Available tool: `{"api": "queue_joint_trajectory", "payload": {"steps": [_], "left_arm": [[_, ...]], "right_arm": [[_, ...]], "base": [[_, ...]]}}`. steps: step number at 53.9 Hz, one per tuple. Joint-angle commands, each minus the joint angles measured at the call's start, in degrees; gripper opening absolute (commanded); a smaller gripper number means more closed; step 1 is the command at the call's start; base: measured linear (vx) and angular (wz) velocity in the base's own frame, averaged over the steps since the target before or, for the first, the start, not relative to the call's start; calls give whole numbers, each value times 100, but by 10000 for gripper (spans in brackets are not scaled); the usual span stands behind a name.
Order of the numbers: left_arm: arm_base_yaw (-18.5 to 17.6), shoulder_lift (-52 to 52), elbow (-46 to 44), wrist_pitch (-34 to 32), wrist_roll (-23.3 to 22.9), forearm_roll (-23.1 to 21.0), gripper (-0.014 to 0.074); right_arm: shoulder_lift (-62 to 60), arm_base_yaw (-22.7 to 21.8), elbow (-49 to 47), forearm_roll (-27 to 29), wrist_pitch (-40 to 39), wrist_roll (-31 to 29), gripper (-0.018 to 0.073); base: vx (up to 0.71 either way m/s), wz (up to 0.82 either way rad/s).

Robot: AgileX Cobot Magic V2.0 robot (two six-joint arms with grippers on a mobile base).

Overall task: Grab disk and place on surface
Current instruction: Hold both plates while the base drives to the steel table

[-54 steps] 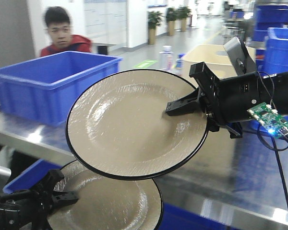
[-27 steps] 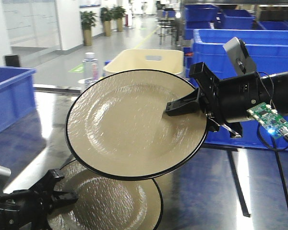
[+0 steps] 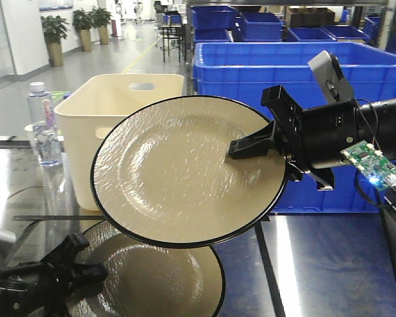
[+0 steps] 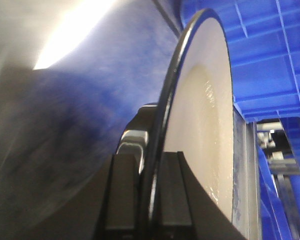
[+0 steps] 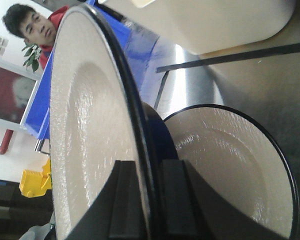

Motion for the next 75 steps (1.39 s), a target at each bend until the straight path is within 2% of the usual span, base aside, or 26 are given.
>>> {"api": "queue_joint_trajectory", "payload": {"steps": [1,75], "left_arm": [[-25,-192,-177,222,-74,-337,1],[-25,-174,-177,203,-74,-349,1]], "right_arm": [[-237,-5,-240,648,-332,14,-8],[-240,-5,-240,656,-369,14,-8]], "base": [[12,-22],[3,-3]]}}
